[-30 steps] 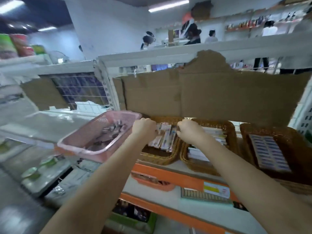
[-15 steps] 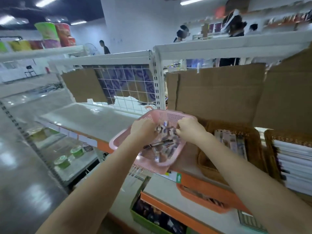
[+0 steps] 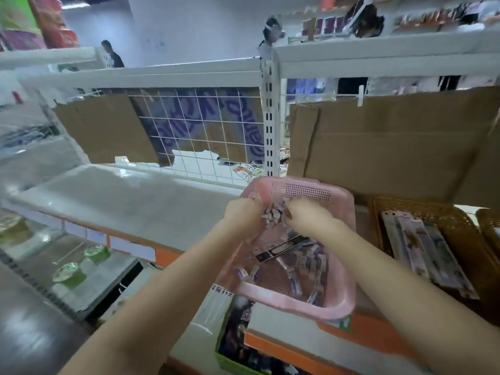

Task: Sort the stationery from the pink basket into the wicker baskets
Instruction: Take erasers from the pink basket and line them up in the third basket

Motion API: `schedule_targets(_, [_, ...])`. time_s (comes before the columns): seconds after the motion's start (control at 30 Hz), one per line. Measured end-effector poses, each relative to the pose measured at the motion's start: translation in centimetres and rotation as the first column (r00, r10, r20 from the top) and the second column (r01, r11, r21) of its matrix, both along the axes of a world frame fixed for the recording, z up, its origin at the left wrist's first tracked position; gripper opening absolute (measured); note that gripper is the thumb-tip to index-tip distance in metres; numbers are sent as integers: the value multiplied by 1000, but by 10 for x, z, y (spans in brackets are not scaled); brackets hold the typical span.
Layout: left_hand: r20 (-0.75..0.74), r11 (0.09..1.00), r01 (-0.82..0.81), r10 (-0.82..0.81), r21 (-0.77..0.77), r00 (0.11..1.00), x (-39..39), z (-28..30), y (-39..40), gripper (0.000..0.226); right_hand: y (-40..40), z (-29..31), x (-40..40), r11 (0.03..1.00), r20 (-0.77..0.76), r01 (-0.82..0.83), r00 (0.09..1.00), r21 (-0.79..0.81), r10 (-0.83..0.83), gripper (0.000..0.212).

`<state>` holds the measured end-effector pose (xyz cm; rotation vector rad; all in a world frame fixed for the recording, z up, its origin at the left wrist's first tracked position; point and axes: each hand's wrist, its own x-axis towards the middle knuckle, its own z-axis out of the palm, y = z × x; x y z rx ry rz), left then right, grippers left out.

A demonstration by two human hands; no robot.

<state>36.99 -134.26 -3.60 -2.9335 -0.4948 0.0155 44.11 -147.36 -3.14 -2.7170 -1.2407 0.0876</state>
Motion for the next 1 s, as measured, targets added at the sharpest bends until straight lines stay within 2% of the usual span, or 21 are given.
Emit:
schedule_targets(0.07, [-46,999,33,-33,5,998,7,-2,8,10,2,1,-6,999,-3,43,999,31,-43,14])
schedule_targets(0.17, [-93,994,111,-111,-2,989,19,-8,16,25,-1,4,-22,990,27,115,993,76,-117,21])
schedule_targets(0.33, [-141,980,184,-192,-70,971,39,-18,24,34,-18,3,-71,951,78,236,964,202,-256,23])
schedule_targets(0.5, [-10,963,177,-183,-205,983,48,-33,24,26,-44,-18,-127,900,17,352,930,259,-368,23])
schedule_targets(0.63, [99,924,250,-231,-290,968,55,-41,26,46,-60,-31,-153,850,-58,406,910,336,-411,24])
schedule_targets(0.8, [66,882,264,-260,-391,963,75,-46,30,51,-63,-34,-158,846,-17,375,917,379,-399,29])
schedule_targets(0.93, [111,822,228,-199,-522,974,94,-56,27,58,-62,-35,-157,857,-1,357,923,371,-385,27])
schedule_targets(1.0, [83,854,189,-169,-485,982,104,-62,22,75,-59,-34,-157,867,22,370,917,335,-399,26])
